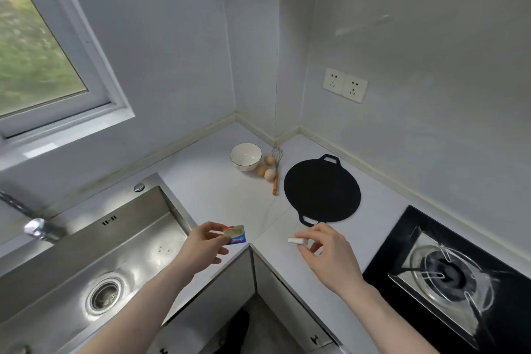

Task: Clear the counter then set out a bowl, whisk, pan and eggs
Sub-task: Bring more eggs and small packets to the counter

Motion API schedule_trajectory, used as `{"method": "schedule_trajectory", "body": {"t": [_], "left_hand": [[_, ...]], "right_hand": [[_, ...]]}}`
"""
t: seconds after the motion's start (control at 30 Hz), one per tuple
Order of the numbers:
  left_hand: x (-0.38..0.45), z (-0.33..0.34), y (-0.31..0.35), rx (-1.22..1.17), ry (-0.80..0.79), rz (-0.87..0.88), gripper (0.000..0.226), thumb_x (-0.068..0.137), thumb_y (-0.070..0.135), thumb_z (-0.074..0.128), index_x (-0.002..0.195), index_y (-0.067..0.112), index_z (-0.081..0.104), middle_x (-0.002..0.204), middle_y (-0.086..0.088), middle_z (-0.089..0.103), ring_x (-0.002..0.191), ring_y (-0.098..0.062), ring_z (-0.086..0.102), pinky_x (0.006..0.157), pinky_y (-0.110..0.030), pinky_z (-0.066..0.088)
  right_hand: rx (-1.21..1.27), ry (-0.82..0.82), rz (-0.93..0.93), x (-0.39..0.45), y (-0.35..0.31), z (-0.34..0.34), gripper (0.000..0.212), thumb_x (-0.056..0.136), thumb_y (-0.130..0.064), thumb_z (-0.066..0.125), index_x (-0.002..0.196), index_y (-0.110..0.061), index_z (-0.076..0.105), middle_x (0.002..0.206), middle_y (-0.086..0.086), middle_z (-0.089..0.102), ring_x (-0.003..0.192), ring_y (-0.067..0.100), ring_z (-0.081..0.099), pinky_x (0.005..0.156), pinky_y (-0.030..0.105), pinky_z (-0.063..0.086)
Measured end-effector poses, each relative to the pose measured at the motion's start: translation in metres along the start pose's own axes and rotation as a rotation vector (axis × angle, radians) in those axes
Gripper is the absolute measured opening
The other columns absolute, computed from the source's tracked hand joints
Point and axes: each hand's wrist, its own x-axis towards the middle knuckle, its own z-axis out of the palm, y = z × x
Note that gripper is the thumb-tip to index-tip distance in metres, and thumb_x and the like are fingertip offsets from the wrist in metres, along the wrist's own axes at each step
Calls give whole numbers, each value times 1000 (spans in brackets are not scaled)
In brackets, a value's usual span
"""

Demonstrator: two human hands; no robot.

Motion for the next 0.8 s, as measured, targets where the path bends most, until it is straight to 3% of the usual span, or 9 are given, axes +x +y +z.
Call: {"method": "schedule_trajectory", "body": {"t": [0.33,0.53,0.67,0.8], "left_hand": [[128,-1,15,84,-105,-67,16,92,18,69,106,14,67,100,-9,74,78,-20,72,64,-32,59],[210,3,5,110,-180,-156,17,89,9,71,104,3,67,87,-13,70,65,-21,66,78,-36,62],[251,12,4,162,-230,-171,18,86,11,73,102,4,67,87,-14,70,62,-22,66,83,-37,62],[281,19,1,193,-269,-199,25,83,19,77,102,5,69,91,-14,70,66,-24,69,88,-41,62]], "right_hand": [[-50,22,140,68,17,33,19,94,-34,70,112,-43,74,106,-24,59,82,5,64,73,24,58],[-97,-60,239,117,28,70,17,94,-30,70,108,-37,76,97,-26,58,78,8,66,74,25,58],[-108,-63,312,149,39,94,20,93,-17,70,103,-33,78,97,-25,63,89,5,66,82,25,57],[-128,-55,361,175,37,116,25,95,-12,66,113,-24,79,105,-13,73,96,9,68,86,28,59]]}}
